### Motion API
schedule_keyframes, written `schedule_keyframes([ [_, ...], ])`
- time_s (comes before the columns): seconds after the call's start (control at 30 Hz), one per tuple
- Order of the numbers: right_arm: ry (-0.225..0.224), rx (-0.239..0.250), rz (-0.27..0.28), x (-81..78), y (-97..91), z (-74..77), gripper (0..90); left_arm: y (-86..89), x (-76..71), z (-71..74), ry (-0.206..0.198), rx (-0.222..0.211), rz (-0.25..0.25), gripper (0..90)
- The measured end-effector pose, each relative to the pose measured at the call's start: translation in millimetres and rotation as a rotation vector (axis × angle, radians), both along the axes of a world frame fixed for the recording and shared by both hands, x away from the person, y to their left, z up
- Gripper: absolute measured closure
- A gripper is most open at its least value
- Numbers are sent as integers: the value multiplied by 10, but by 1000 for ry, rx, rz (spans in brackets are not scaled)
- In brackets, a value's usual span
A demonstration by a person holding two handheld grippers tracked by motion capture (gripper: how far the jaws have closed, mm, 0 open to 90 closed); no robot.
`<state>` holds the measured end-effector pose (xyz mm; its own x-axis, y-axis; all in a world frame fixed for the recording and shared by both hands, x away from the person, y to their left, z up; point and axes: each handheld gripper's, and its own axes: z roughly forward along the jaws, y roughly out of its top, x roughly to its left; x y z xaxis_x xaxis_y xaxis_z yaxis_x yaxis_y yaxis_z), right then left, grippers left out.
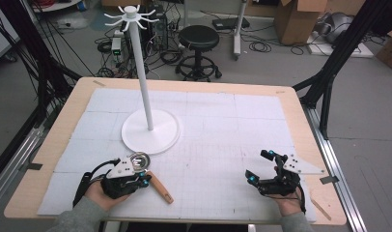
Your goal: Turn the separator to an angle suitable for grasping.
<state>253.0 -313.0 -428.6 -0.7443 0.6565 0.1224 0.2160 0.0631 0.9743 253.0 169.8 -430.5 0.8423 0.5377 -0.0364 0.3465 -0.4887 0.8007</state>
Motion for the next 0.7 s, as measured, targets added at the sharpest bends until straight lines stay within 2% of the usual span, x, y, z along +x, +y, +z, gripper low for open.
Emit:
schedule_keyframes([
  [0.23,-5,16,14,-17,1,12,11,-151,142,72,-18,16,10,897],
  [0.57,-7,16,18,-16,4,14,11,-216,358,14,30,34,61,897],
  [0.63,-7,14,18,-15,5,13,11,-212,392,-9,43,40,62,897],
  [0.7,-4,13,20,-16,6,13,11,-206,408,-22,33,53,49,898],
])
